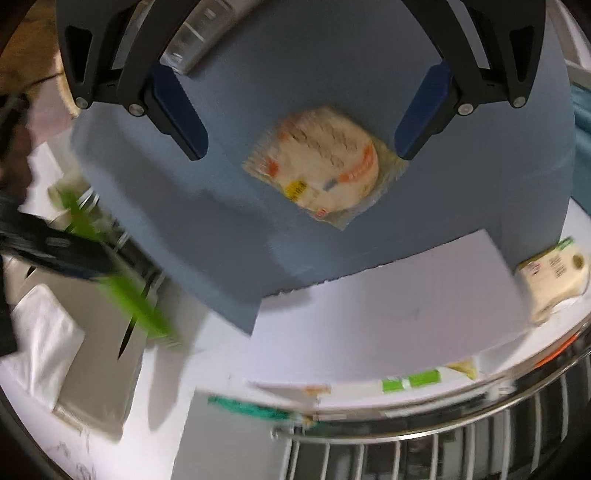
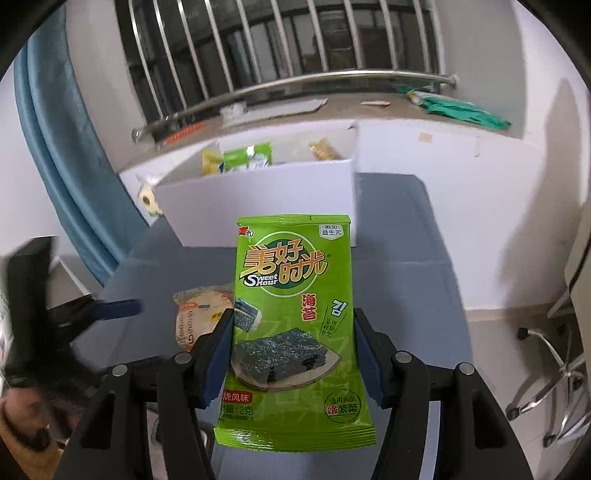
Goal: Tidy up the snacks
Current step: 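Grasp the green seaweed packet with the right gripper while the left gripper grasps the round flatbread packet, then carry the seaweed and flatbread packets into the white box and release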
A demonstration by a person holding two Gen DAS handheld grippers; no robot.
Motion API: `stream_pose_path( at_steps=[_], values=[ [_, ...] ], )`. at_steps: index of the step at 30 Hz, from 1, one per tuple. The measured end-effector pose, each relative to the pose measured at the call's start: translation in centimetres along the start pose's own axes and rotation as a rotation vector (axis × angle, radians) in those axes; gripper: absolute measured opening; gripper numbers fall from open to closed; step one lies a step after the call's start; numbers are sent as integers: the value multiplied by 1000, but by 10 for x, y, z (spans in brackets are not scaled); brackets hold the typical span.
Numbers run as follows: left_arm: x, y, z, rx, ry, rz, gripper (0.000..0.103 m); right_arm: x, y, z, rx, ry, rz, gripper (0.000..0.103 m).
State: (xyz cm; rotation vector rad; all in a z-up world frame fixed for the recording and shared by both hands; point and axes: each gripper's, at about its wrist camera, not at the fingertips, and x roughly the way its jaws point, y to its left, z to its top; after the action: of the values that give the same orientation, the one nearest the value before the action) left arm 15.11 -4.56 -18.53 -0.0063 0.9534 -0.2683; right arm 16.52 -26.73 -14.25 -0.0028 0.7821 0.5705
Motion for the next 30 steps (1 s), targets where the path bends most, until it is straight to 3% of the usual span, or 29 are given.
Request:
stream_pose_path(
  at_steps=[4,8,13,16,24,30],
  values=[
    [31,5,12,55,88,5,103,-18,-9,-7,11,-9,-18,65],
    [41,8,14,94,119,4,103,-21,-13,-12,23,-8,-25,65],
    [38,17,9,55,107,-20,82,-14,-14,-11,26,0,-18,66],
    [31,18,9,27,93,-39,80,-11,-8,-11,8,3,-9,66],
    [-36,17,19,-20,-110,-53,79,-6,1,-5,-15,-1,11,66],
    [-99,29,65,-30,-313,-38,80,-5,10,38,-23,-55,67,66]
  ],
)
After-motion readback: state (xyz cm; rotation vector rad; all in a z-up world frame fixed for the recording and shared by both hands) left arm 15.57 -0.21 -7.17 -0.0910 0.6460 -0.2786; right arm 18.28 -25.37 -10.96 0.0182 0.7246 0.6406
